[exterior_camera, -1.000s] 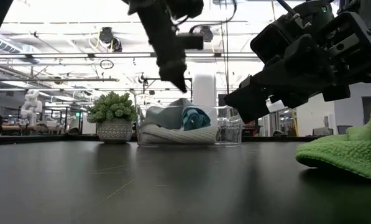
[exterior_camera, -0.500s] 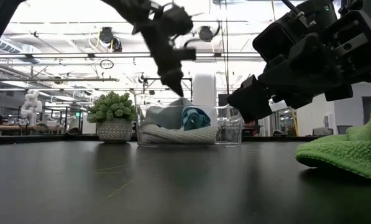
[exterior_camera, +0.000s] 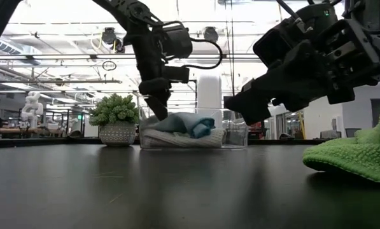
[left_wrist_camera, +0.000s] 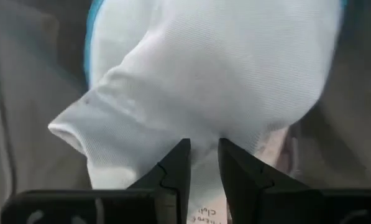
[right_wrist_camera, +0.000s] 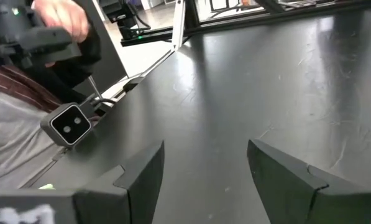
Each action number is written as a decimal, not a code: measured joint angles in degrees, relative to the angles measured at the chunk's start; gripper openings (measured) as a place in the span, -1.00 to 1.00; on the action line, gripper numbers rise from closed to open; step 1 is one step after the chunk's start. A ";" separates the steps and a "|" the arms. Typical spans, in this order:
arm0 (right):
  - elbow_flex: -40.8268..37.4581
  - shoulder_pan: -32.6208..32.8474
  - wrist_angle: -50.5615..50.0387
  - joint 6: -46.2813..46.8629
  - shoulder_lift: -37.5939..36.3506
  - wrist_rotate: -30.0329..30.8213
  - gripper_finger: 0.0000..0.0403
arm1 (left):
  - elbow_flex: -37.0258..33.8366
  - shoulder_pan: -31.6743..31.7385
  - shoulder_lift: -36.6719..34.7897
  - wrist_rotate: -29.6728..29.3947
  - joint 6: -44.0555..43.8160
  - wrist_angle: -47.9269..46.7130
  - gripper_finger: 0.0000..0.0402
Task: Fold microfiber towels
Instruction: Put the folded blue towel into the transparent bin
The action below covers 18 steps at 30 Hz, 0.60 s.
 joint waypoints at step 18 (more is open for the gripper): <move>0.04 -0.71 3.20 1.07 0.00 0.07 0.10 | 1.22 -1.55 -10.01 -5.35 -3.44 4.09 -0.57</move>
